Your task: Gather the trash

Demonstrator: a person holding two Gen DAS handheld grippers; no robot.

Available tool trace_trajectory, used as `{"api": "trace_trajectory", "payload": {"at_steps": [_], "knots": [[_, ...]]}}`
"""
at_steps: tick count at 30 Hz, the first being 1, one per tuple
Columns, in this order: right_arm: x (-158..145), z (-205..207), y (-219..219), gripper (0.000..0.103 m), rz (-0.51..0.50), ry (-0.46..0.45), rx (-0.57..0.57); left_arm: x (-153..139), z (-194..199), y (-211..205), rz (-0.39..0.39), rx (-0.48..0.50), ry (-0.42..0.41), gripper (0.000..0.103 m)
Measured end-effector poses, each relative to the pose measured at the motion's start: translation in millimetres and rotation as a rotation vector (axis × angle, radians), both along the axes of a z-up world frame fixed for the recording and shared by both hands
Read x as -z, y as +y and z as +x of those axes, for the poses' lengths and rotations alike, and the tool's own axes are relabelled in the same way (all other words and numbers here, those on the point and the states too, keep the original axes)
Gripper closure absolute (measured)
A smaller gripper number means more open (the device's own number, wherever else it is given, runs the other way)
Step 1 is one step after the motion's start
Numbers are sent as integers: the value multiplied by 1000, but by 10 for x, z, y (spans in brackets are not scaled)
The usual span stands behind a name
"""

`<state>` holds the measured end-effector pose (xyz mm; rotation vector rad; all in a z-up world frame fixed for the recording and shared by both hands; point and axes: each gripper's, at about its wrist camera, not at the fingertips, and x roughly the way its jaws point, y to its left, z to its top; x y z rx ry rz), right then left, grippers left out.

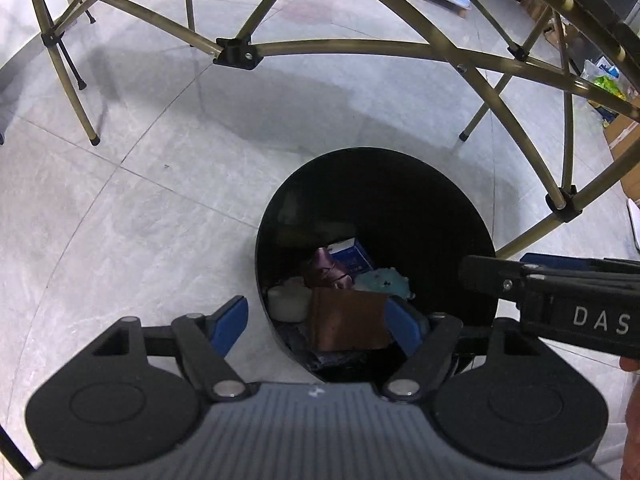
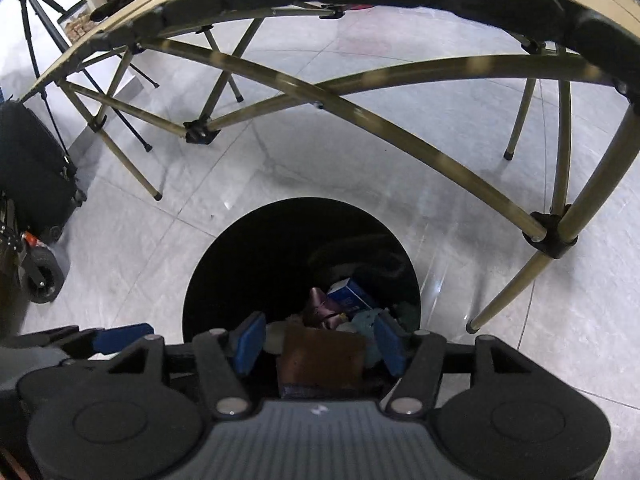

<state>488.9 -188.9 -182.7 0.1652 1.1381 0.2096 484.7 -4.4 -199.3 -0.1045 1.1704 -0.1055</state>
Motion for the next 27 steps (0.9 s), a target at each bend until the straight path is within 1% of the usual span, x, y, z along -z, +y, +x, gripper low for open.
{"api": "trace_trajectory", "payload": {"at_steps": [4, 7, 9, 10, 11, 12, 13, 15, 17, 18, 19, 21, 22, 23, 24, 25, 27], "knots": [[-14, 38, 19, 43, 2, -7, 4, -35, -8, 6, 2, 1, -15, 26], [-90, 12, 20, 43, -1, -33, -6, -102, -23, -2, 1, 8, -36, 26], [-215, -50, 2, 43, 3, -82, -14, -195, -58, -5, -4, 13, -62, 26], [-303, -107, -13, 43, 3, -116, -15, -283, -109, 5, -2, 14, -92, 26], [-413, -194, -43, 43, -2, -158, -12, -385, -187, 23, 11, 11, -129, 26], [-540, -296, -83, 43, -6, -202, 5, -500, -291, 34, 40, 5, -168, 26], [-676, -426, -140, 43, -1, -247, 33, -656, -454, 50, 74, 0, -227, 26], [-950, -757, -267, 42, 46, -335, 69, -967, -821, 93, 110, -10, -328, 23], [-1205, -1109, -351, 39, 71, -410, 73, -1329, -1280, 135, 127, -1, -412, 14], [-1351, -1314, -371, 39, 65, -445, 64, -1505, -1527, 165, 131, -9, -463, 12], [-1492, -1512, -381, 38, 57, -483, 51, -1676, -1778, 194, 136, -20, -513, 6], [-1772, -1984, -381, 27, 31, -568, 20, -1986, -2271, 253, 137, -34, -601, 2], [-1874, -2207, -368, 19, 12, -608, 5, -2120, -2540, 270, 130, -29, -645, 0], [-1959, -2449, -360, 16, -8, -652, -7, -2225, -2729, 261, 133, -21, -671, 0], [-2030, -2679, -359, 15, -23, -682, -5, -2312, -2960, 256, 146, -19, -688, 0], [-2083, -2880, -374, 14, -25, -697, 1, -2373, -3177, 257, 152, -27, -697, 0], [-2139, -3263, -405, 14, -4, -709, 5, -2456, -3515, 271, 141, -30, -709, 0]]}}
